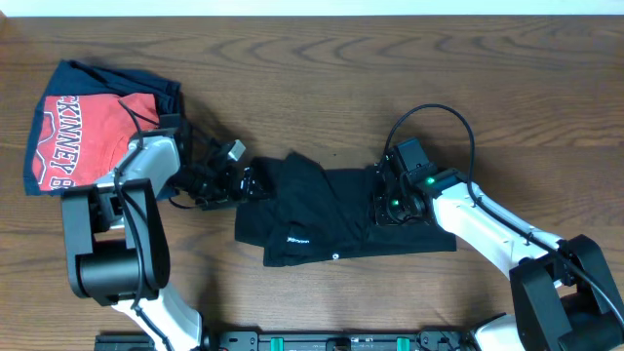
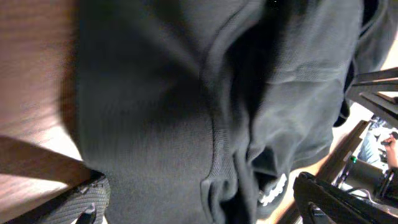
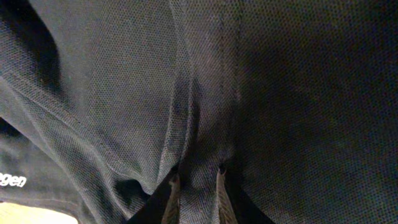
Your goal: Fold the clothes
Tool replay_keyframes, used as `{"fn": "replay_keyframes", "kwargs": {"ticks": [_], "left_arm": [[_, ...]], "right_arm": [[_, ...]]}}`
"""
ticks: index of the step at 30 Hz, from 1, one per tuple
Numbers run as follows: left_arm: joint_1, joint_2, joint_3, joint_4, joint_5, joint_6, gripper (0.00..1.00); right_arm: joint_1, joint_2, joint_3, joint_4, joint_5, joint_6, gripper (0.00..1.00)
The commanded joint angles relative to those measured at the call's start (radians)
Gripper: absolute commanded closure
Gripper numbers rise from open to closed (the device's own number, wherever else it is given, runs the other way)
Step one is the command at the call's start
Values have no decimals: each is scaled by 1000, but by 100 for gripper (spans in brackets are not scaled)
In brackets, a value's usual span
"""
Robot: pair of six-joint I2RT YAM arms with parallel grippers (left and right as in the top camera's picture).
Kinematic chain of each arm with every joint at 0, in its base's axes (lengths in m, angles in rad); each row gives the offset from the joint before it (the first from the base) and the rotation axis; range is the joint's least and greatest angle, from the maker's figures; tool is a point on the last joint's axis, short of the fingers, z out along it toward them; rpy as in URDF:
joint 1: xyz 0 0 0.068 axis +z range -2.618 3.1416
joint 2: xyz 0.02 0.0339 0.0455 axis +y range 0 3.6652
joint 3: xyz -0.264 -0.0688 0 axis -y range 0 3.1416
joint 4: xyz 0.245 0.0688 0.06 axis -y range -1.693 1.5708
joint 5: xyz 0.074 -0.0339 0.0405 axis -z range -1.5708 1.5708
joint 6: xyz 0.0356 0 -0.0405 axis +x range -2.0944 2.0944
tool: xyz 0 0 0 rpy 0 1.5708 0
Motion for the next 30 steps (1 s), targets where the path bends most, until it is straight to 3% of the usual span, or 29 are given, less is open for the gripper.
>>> {"fn": "replay_keyframes", "kwargs": {"ticks": [1,12,20,30], "left_arm": [[-39,63,-105,58,-77,12,4],[13,-28,-26,-124,-26,23,6],[83,-84,-35,-11,-77,11,0],[10,-22,-141,87,-33,11,2]], "right_arm": [[7,8,12,-2,0,-5,81],[7,8,12,-4,0,-5,82],[7,8,12,-5,0,-5,82],[7,8,12,-2,0,-5,82]]}}
